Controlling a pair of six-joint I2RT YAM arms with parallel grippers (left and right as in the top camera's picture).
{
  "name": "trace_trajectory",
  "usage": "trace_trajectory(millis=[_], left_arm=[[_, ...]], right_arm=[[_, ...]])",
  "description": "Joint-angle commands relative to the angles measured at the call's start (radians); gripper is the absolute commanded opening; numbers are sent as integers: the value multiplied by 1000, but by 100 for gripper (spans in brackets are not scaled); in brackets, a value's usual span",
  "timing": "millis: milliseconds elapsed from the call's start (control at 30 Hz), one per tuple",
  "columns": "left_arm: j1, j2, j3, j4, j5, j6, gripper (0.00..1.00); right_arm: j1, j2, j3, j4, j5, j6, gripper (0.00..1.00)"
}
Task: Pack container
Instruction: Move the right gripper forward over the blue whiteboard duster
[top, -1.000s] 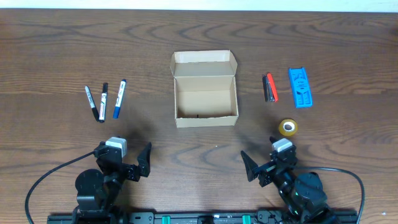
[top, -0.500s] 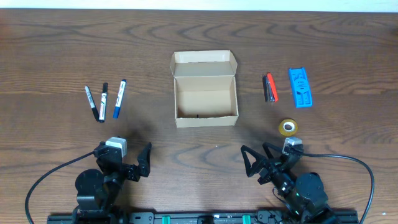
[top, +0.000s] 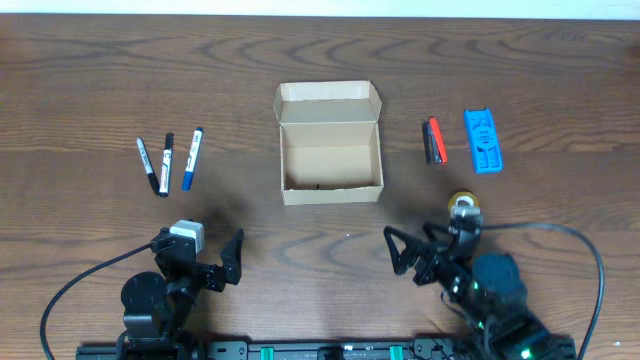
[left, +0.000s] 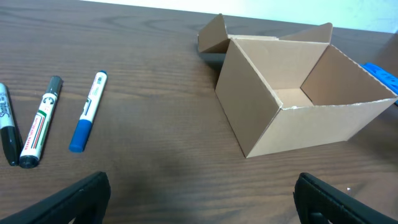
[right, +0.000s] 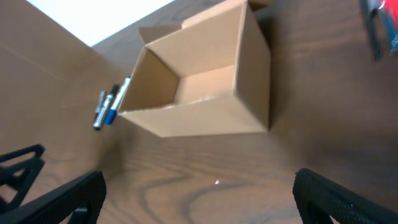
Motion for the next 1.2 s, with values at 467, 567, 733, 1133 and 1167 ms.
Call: trace_trajectory(millis=[467,567,733,1133,1167], left_arm=[[-3,-7,-20,-1,-3,-11,95],[-3,-7,-20,-1,-3,-11,95],[-3,-7,-20,-1,-3,-11,95],[-3,-7,-20,-1,-3,-11,95],[-3,-7,-20,-1,-3,-11,95]], right_arm=[[-176,649,546,-150,0,-332,99],[-225,700,616,-184,4,-366,99],[-308,764,714,-224,18,-422,99],[-391,903,881,-383,18,-530,99],[-392,912,881,-386,18,-534,99]])
